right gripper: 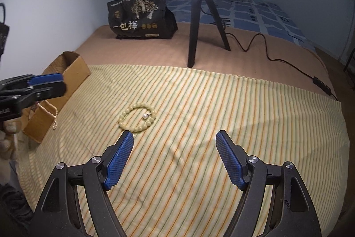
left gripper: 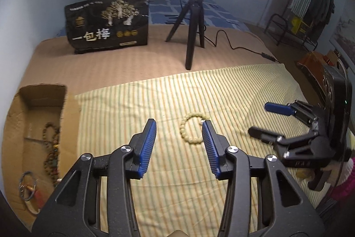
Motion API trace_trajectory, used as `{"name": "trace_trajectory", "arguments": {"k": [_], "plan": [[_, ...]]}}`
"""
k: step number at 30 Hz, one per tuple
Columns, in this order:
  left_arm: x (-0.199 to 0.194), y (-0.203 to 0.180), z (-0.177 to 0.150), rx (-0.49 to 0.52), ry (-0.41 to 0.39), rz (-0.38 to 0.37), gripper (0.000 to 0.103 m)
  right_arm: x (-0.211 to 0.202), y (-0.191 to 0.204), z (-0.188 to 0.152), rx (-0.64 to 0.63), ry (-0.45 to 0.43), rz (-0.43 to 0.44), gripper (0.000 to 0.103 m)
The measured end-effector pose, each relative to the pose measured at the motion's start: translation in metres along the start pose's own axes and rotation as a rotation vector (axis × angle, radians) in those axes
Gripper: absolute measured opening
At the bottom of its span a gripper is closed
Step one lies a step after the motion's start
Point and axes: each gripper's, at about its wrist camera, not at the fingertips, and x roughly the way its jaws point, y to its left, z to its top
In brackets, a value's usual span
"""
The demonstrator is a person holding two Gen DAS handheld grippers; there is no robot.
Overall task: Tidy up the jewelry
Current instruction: 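Move both tools toward the cream bead bracelet on the bed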
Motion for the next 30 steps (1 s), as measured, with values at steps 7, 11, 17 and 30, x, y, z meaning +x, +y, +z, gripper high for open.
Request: {"name": "trace_trajectory", "arguments": {"k": [7, 11, 17, 30], "plan": [[0.017, 0.005, 0.01, -0.023, 0.011, 0.011, 0.038, 0.018, 0.016, 0.0, -0.036, 0.002, 0.058, 0.076], [0.019, 0.013, 0.012, -0.044, 0.006, 0.017, 0.038, 0.032, 0.027, 0.003, -0.075, 0.012, 0.061, 0.077], [0.018, 0.021, 0.013, -0.049, -0.002, 0.023, 0.038, 0.062, 0.043, 0.007, -0.126, 0.066, 0.093, 0.077], [0.02, 0.025, 0.012, -0.056, 0.001, 0.011, 0.038, 0.101, 0.059, 0.008, -0.223, 0.127, 0.062, 0.077]]}}
